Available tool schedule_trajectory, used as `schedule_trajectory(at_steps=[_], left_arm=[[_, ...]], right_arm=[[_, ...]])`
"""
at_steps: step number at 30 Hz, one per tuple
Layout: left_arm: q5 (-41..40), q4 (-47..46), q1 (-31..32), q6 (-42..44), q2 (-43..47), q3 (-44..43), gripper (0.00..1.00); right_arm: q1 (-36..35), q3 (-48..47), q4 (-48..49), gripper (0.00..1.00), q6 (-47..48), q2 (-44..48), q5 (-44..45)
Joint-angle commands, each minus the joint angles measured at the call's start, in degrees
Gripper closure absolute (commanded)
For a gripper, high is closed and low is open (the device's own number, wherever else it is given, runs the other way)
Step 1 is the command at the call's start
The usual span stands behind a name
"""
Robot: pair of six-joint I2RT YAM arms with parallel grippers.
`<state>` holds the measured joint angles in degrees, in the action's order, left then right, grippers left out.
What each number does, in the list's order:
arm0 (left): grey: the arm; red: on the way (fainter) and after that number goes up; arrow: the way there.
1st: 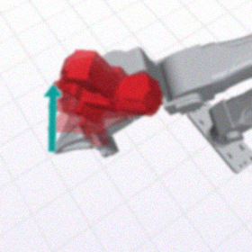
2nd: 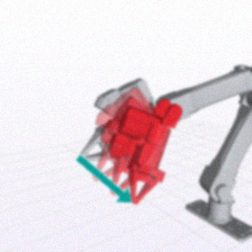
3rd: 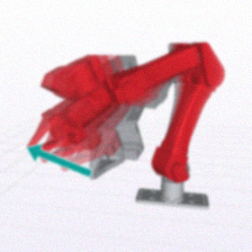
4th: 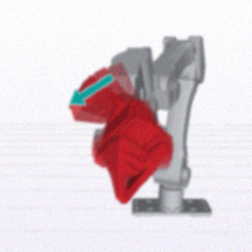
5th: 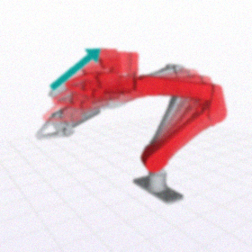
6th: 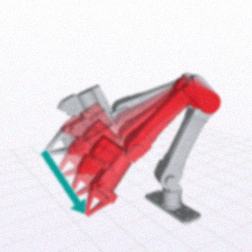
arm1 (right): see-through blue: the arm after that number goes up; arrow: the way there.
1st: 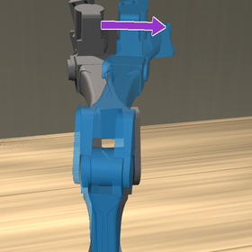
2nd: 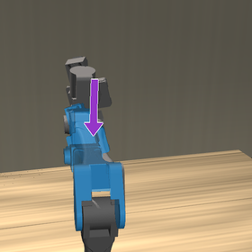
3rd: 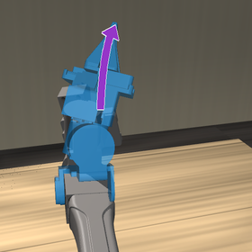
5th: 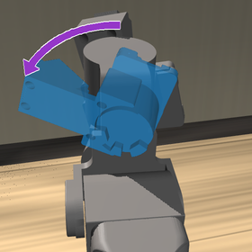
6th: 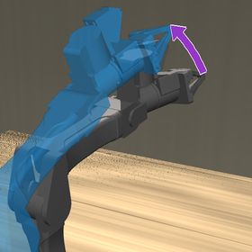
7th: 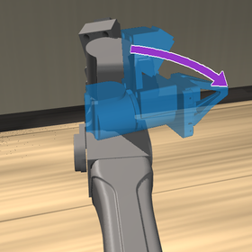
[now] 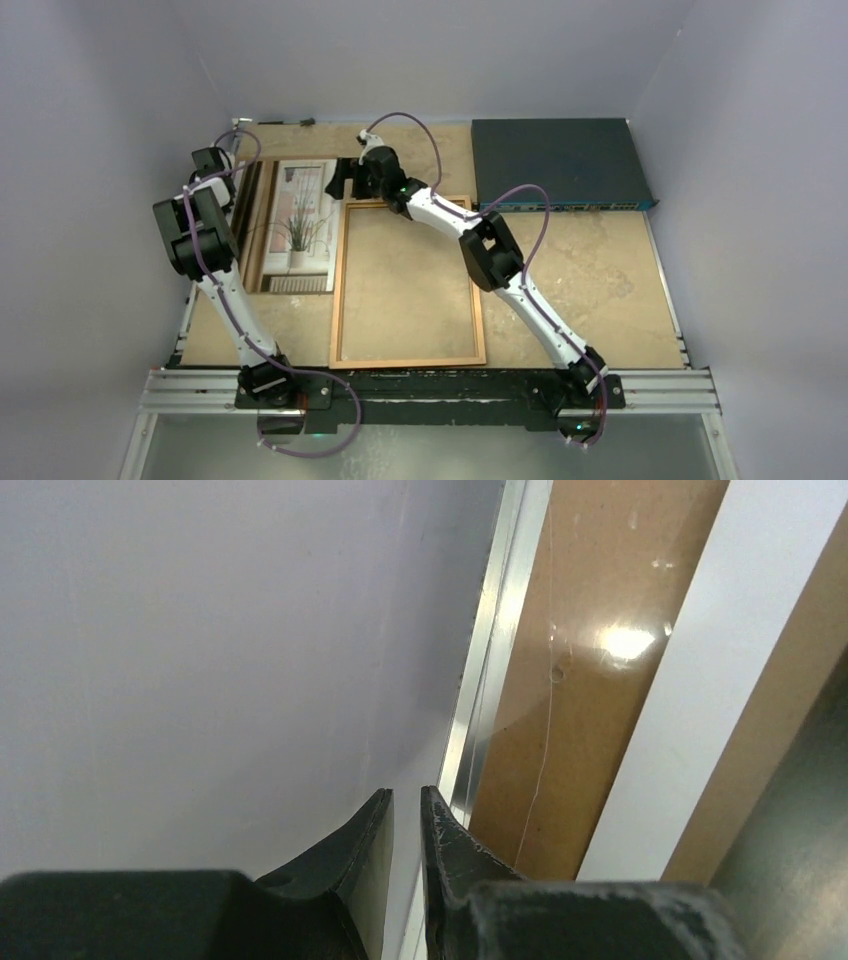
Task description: Put the photo into the frame
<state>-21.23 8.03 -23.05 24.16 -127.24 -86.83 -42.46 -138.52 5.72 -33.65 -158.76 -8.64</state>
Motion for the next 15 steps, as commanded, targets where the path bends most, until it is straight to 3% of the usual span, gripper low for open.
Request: schedule_trajectory(at_steps=[1,15], left_arm=[[0.2,0.1,0.6,-2.2,-1.9,-2.8,0.86],[8.9,7.3,4.5,-1.6,-5.3,-6.4,0.87]], right_arm=[[1.5,-1.4,-1.9,0.01,-3.0,-0.9,-0.1],[1.4,-3.6,5.8,0.01,-9.8,-5.8,-10.0]])
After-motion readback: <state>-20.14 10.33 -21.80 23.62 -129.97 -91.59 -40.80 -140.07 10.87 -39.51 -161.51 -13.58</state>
